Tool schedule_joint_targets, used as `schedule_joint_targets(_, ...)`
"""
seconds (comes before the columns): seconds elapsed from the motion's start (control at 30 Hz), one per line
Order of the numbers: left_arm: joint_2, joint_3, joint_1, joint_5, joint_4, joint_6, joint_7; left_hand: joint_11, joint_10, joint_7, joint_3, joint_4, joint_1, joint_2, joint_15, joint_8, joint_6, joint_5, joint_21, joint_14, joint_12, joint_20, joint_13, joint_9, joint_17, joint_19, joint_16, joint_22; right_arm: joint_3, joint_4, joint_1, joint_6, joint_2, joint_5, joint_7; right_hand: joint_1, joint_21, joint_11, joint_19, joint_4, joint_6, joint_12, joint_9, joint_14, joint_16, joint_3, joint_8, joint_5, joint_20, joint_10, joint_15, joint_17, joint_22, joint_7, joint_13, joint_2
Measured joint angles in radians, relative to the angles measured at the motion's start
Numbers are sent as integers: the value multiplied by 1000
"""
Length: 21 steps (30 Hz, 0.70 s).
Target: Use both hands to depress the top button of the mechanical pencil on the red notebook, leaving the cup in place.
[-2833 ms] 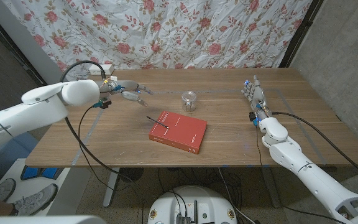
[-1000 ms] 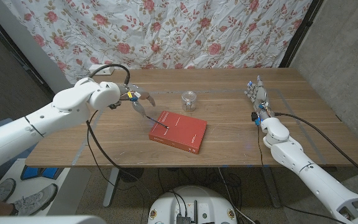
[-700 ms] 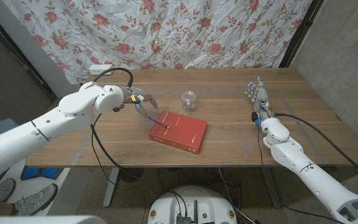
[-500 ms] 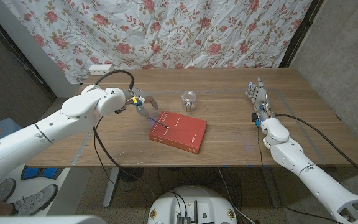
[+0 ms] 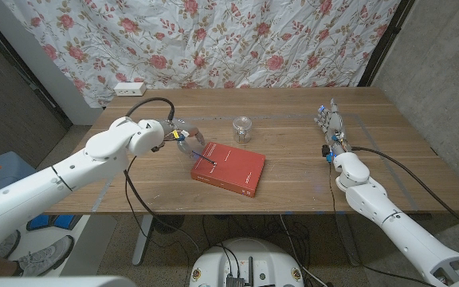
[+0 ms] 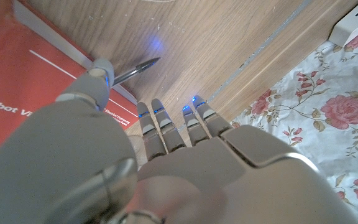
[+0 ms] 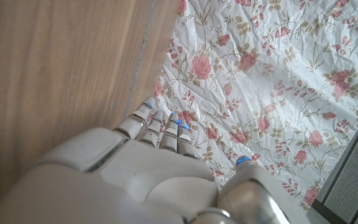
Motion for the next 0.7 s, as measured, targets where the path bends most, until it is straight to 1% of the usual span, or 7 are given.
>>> schedule_joint_targets(0.03,-1,1,3,1,0,1,2,1,3,-3,-3,3,8,-1,0,0,3,0,0,0,0,0,0,0,0,0,0,0,0,0,0,0,0,0,0,0,0,0,0,0,0,0,0,0,0,0,0,0,0,0,0,0,0,0,0,0)
schedule_joint_targets(0.1,-3,3,7,8,1,8,11,0,8,4,-4,4,11,3,1,0,11,0,0,9,0,5,0,0,0,5,0,0,0,4,3,2,3,-1,-2,0,0,0,0,3,0,0,0,0,0,3,0,0,0,0,0,0,0,0,0,0)
schedule_joint_targets(0.3,-11,10,19,22,8,19,30,1,25,2,-12,4,33,9,0,0,30,0,0,21,0,0,0,0,0,11,0,0,0,12,9,6,9,-2,-7,0,0,0,4,4,7,0,0,1,0,4,0,0,4,0,1,-5,0,-7,0,0)
schedule_joint_targets(0.37,-13,12,22,26,11,21,36,-2,31,1,-12,4,38,14,0,0,33,0,0,21,0,4,0,0,0,16,0,0,0,16,11,7,11,-3,-8,0,0,0,4,4,7,0,0,5,0,4,0,0,4,0,5,-5,0,-7,0,0)
schedule_joint_targets(0.43,-16,15,26,34,14,25,49,-1,48,2,-17,9,49,26,0,0,48,0,0,34,0,0,0,0,0,26,0,0,0,21,14,9,15,-3,-10,0,0,4,4,4,7,0,0,5,0,4,0,0,4,4,5,-5,0,-7,0,0)
schedule_joint_targets(0.63,-26,21,37,44,24,38,73,0,71,3,-26,10,61,37,-1,0,81,0,0,48,0,0,0,0,0,36,0,0,0,30,20,14,21,-4,-14,0,0,6,4,4,12,0,0,5,0,4,0,0,4,5,5,-5,0,-2,0,0)
schedule_joint_targets(0.7,-26,21,37,46,24,41,80,-1,81,1,-30,11,66,43,0,0,90,0,0,57,0,3,0,0,0,43,0,0,0,33,21,15,23,-4,-14,-1,0,5,4,4,16,0,0,5,0,4,0,0,4,5,5,-5,0,-6,0,0)
